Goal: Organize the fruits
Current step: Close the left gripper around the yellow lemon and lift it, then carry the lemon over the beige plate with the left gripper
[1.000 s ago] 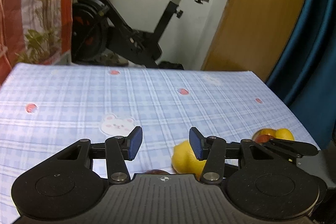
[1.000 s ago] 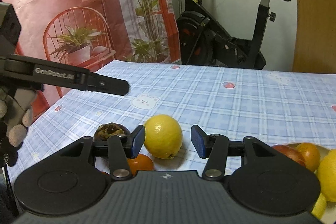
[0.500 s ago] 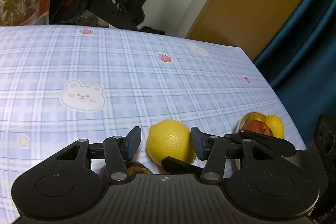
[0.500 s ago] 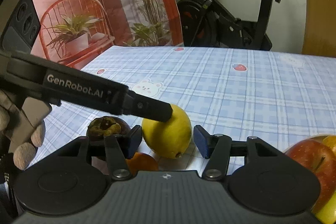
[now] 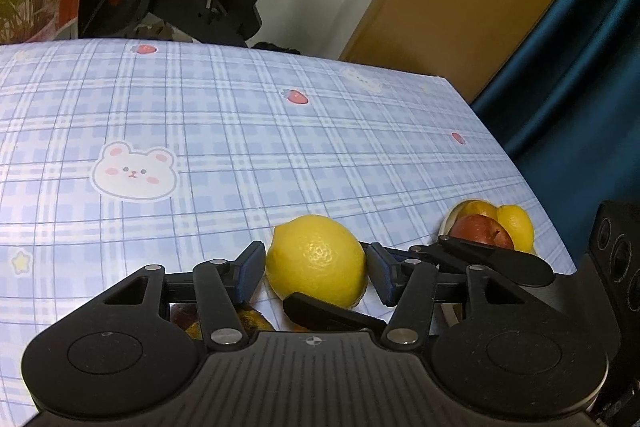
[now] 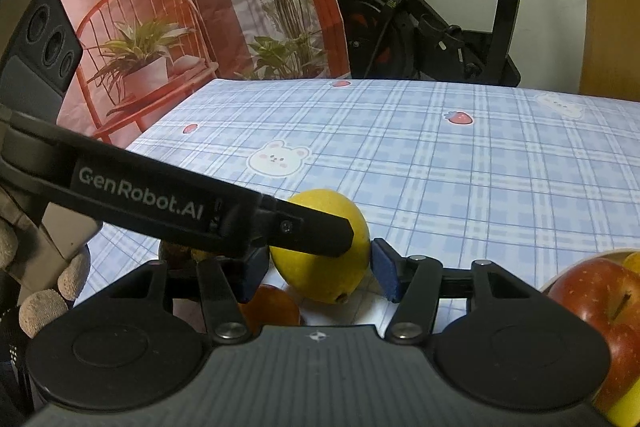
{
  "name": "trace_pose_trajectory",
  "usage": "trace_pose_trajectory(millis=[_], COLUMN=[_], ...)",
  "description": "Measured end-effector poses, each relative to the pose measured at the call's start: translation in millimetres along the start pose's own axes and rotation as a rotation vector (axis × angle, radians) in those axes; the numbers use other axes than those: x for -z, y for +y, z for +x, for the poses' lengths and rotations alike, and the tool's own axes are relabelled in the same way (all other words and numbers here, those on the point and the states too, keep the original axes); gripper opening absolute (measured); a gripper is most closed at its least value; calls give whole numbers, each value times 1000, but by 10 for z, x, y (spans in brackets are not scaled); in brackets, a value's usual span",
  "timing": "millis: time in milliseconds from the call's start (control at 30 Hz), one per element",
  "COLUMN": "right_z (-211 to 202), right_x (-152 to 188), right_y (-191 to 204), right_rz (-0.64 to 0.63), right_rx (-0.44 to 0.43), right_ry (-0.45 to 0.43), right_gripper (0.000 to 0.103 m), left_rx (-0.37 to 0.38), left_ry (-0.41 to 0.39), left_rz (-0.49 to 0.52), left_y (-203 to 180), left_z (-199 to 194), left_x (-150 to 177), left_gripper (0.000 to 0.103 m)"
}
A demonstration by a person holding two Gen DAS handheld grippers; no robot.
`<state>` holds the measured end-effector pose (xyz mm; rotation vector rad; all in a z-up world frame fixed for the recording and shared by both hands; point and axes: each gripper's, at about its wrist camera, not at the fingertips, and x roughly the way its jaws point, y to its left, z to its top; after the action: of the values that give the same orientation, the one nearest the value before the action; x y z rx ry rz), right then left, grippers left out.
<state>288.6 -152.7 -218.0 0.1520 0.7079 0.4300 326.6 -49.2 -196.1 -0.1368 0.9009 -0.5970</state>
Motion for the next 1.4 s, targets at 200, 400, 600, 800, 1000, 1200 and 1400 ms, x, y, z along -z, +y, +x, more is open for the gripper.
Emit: trace_pose_trajectory(millis=[200,400,600,800,1000,1200,1400], right_z=[-123,-313,-546,-783,-1008,-1218,-1408], right_x=[4,15,65,121,179,238,320], right_y=[19,38,6,-67,-165,-304,-438], right_rz=[0,-5,8,22,37,63,87], right_rx=[2,1,2,10,25,46,66], right_ry=[-36,-67,-98,-124,-143,-165,-181], right_gripper=[58,58,58,58,58,58,58], left_rx=[-19,-25,-29,-26,-11,7,26], left_ry=[-29,-53,-61,-71,-73,-73,-66], left_rz=[44,67,104,138,173,208,241], left_y=[-149,-328,-526,-810,-1031,-1258,-1456], left_z=[-89,-207,-257,-267,-213,-136,-28], left_x=[-1,11,26,61,83,80,77], left_gripper=[59,59,59,59,59,59,59])
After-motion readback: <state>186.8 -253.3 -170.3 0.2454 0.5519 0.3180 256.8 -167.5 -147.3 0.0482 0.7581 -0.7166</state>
